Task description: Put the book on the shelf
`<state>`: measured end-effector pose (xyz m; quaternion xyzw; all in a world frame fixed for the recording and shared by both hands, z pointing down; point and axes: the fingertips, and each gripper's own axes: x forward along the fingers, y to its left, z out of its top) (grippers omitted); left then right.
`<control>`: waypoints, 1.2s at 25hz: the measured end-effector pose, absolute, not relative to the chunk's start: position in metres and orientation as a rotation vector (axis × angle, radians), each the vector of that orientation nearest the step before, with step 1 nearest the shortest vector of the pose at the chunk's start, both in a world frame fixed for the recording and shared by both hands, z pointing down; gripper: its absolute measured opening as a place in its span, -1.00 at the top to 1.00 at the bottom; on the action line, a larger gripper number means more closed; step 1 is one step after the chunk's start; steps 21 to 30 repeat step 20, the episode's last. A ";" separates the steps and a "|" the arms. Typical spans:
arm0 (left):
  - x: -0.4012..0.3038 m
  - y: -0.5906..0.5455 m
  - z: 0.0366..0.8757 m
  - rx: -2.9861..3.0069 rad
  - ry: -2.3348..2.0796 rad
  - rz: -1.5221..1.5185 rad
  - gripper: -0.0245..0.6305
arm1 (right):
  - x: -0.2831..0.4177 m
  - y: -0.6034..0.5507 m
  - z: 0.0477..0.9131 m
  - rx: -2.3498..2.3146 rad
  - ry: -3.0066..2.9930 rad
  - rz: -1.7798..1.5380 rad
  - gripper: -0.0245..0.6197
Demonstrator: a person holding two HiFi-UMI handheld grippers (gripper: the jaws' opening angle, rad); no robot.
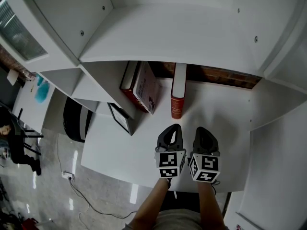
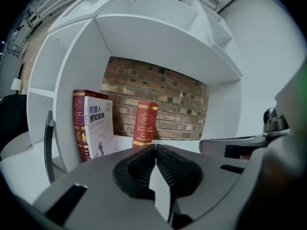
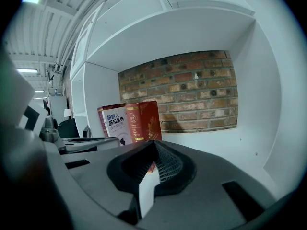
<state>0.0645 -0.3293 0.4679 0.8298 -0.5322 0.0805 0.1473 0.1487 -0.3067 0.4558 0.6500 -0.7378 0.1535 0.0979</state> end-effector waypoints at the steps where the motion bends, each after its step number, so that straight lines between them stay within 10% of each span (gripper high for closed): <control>1: 0.064 -0.329 0.468 2.386 -1.532 0.233 0.87 | 0.148 -0.307 0.456 1.922 -2.184 0.455 0.87; 30: 0.060 -0.329 0.474 2.373 -1.529 0.253 0.87 | 0.143 -0.308 0.460 1.907 -2.180 0.463 0.88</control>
